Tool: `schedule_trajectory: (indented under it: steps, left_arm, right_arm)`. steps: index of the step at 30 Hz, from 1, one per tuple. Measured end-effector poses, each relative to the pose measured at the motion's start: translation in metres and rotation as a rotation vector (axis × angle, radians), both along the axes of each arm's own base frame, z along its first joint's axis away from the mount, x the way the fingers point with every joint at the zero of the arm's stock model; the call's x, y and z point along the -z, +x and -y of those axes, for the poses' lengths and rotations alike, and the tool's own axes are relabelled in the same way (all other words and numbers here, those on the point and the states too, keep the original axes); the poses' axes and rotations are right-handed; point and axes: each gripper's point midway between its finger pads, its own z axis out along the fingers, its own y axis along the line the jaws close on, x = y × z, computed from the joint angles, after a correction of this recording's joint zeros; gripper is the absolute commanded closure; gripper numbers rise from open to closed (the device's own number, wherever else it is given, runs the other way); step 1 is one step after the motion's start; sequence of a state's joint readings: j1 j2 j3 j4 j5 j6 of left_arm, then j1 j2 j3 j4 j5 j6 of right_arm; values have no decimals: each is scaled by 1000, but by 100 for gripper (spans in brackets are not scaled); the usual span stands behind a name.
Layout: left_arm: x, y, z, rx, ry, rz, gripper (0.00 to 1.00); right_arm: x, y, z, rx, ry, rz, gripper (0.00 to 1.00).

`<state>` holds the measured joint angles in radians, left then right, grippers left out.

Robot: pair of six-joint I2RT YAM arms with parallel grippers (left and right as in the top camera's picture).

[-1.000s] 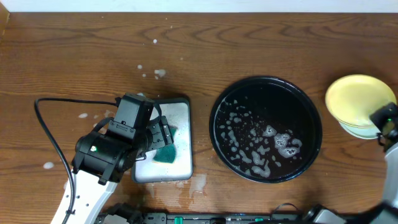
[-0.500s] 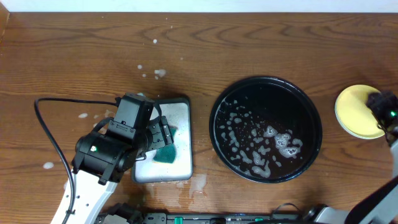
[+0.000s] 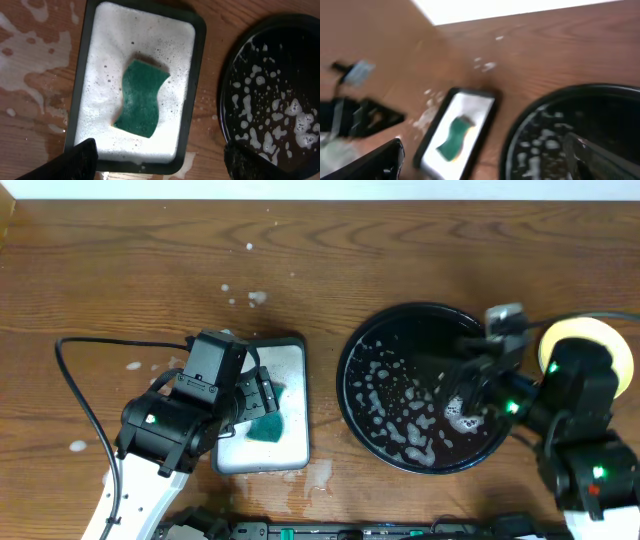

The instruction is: Clean dirty plates on tray and stack at the side

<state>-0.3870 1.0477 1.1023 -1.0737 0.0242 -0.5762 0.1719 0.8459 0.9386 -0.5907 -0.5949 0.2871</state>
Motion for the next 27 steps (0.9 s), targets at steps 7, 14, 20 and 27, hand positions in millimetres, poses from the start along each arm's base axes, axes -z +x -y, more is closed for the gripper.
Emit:
schedule_trajectory:
  steps: [7,14,20,27]
  left_arm:
    - [0,0,0,0,0,0,19]
    - [0,0,0,0,0,0,18]
    - [0,0,0,0,0,0,19]
    - [0,0,0,0,0,-1,19]
  right_arm:
    - [3,-36,-30,-142,-31,-3,1]
    - [9,-18,-2,9,-170,65,1]
    - [-17,-24,30,106,-311,361,1]
    - [45,-36,77,263,-419,396,1]
